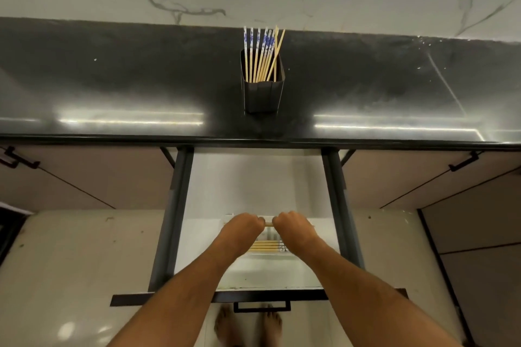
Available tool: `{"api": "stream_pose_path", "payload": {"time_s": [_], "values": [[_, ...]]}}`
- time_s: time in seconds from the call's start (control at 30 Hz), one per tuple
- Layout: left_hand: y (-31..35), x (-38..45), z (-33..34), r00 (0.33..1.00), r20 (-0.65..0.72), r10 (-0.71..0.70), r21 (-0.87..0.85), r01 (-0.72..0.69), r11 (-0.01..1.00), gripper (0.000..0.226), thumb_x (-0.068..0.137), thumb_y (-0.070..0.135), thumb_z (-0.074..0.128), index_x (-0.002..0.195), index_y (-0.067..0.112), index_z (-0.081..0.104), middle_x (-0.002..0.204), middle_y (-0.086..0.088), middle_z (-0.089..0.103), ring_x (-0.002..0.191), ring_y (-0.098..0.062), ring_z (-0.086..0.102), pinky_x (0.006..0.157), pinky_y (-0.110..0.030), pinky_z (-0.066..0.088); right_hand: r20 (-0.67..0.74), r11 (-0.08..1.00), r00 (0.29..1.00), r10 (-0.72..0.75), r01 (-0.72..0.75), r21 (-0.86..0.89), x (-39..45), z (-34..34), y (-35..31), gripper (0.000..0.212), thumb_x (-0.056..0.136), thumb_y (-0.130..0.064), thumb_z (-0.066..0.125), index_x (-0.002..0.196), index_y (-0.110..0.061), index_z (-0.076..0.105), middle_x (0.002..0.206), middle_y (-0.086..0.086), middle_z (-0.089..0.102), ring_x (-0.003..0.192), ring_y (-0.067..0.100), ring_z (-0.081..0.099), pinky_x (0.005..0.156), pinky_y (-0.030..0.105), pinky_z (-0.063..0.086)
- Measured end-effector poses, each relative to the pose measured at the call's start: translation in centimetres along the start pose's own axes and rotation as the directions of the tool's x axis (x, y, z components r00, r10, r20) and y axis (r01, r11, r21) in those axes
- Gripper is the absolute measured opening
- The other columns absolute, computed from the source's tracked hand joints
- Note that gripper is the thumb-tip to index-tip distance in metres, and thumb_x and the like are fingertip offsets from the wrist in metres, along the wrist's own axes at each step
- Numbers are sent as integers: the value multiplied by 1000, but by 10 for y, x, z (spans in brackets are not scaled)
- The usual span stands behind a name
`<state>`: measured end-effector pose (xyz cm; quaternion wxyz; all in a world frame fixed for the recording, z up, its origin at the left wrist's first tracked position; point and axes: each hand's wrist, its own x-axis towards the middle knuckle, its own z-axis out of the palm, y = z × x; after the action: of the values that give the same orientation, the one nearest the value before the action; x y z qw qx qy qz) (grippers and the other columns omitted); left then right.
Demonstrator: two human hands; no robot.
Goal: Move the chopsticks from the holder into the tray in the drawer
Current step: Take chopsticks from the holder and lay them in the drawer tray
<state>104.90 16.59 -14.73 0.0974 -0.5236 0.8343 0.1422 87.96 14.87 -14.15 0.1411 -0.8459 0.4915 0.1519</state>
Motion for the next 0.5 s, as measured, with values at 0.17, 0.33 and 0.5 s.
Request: {"api": "stream_pose_path", "payload": {"time_s": [0.17,0.33,0.5], "values": [[-2,2,34,998,20,-53,-9,53,999,35,90,3,66,125,8,61,115,-10,72,99,-26,71,88,-34,56,-14,999,1000,2,-1,36,7,33,-5,16,92,-6,66,106,-4,71,101,14,74,87,29,71,82,37,57],[-1,8,54,996,36,-86,-20,87,996,35,90,2,63,125,10,60,118,-10,70,103,-26,68,90,-37,55,-19,999,1000,-5,6,32,17,54,-2,19,94,-10,63,112,-5,68,107,14,73,93,30,71,84,40,56],[-1,18,67,994,27,-103,-26,104,994,34,89,1,64,122,11,61,118,-8,68,105,-24,66,91,-35,54,-19,1000,1000,-10,11,16,24,65,2,19,95,-7,58,112,-6,67,108,14,72,97,31,70,84,40,56]]}}
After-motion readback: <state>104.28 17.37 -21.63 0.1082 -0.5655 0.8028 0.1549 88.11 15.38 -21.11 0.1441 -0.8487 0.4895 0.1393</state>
